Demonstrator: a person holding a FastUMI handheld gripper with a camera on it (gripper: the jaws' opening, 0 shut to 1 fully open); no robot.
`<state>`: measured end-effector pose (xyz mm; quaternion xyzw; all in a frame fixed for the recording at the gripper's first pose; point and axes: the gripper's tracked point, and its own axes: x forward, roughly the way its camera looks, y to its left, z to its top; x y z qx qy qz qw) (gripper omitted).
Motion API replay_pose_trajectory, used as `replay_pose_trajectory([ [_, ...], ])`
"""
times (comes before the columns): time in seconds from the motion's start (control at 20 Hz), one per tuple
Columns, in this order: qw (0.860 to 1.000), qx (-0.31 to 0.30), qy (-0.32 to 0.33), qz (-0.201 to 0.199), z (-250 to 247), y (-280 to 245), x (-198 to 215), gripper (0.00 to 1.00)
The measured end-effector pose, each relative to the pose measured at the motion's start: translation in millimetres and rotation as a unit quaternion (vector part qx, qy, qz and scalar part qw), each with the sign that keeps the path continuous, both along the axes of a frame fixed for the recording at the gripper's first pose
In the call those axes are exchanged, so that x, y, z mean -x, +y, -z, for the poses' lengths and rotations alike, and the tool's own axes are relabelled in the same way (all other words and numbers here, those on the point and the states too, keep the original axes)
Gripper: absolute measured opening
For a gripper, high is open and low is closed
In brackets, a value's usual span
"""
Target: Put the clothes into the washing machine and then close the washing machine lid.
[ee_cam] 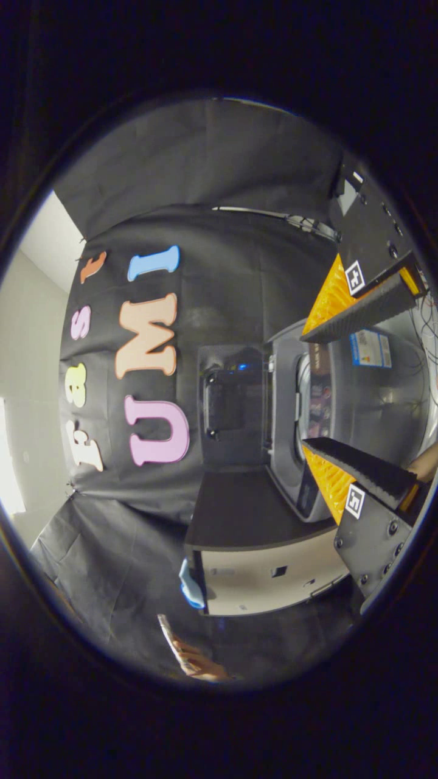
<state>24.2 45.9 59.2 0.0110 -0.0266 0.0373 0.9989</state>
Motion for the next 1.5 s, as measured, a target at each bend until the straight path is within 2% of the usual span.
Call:
replay_pose_trajectory([
  [0.4, 0.993, -0.026, -0.027, -0.114, -126, 106, -60, 0.96],
  [0.65, 0.979, -0.022, -0.068, -0.192, -210, 185, -95, 0.96],
  [0.9, 0.962, -0.033, -0.052, -0.265, -262, 283, -119, 0.96],
  [1.2, 0.945, -0.014, -0.005, -0.326, -277, 385, -150, 0.96],
  [1.25, 0.945, -0.007, 0.005, -0.327, -275, 397, -155, 0.96],
  [1.4, 0.953, 0.012, 0.081, -0.292, -246, 417, -181, 0.96],
  [1.5, 0.946, 0.007, 0.146, -0.290, -218, 435, -193, 0.96],
])
